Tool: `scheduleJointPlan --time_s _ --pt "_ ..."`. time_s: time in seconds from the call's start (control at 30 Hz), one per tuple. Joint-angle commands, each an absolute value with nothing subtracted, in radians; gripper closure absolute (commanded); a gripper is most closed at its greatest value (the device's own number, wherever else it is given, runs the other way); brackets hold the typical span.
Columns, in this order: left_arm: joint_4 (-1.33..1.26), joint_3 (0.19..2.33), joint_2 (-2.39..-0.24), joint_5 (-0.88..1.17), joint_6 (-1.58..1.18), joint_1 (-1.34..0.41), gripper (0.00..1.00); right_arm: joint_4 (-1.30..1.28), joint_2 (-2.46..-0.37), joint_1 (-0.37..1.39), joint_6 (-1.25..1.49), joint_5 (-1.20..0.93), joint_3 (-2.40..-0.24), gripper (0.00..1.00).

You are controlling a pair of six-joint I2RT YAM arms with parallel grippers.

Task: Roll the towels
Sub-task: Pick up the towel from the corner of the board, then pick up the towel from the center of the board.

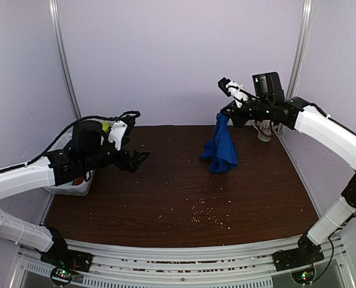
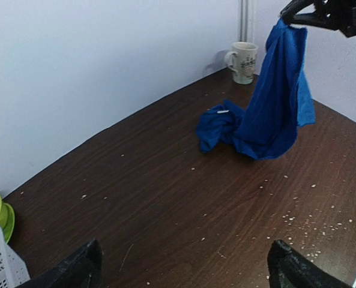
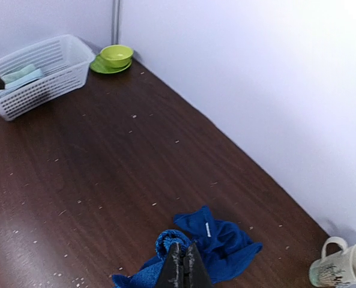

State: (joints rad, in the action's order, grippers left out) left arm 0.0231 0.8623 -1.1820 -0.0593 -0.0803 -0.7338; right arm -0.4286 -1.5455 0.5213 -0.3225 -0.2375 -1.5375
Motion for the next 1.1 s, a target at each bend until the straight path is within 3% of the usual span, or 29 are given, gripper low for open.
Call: scheduleJointPlan --time_s 0.0,0.37,0.57,0.73,1.07 --pt "-0.086 0.859 -1.179 0.180 -0.057 -0.730 0.02 -0.521 -1.536 0.523 -0.320 -0.496 -1.482 1.00" --pt "-0.144 0.841 -1.203 0.312 -0.038 -0.746 0.02 -0.991 -1.438 0.642 -0.742 -0.787 -1.534 1.00" --pt "-0.171 0.813 -1.163 0.273 -0.036 -0.746 0.02 -0.946 -1.291 0.699 -0.706 -0.854 -1.574 1.00" --pt "-0.157 0.823 -1.200 0.256 -0.038 -0.746 0.02 -0.707 -1.182 0.677 -0.540 -0.559 -1.475 1.00" --pt "-0.053 0.969 -1.383 0.085 -0.113 -0.748 0.02 -0.602 -0.959 0.500 -0.555 0.140 -1.299 1.00"
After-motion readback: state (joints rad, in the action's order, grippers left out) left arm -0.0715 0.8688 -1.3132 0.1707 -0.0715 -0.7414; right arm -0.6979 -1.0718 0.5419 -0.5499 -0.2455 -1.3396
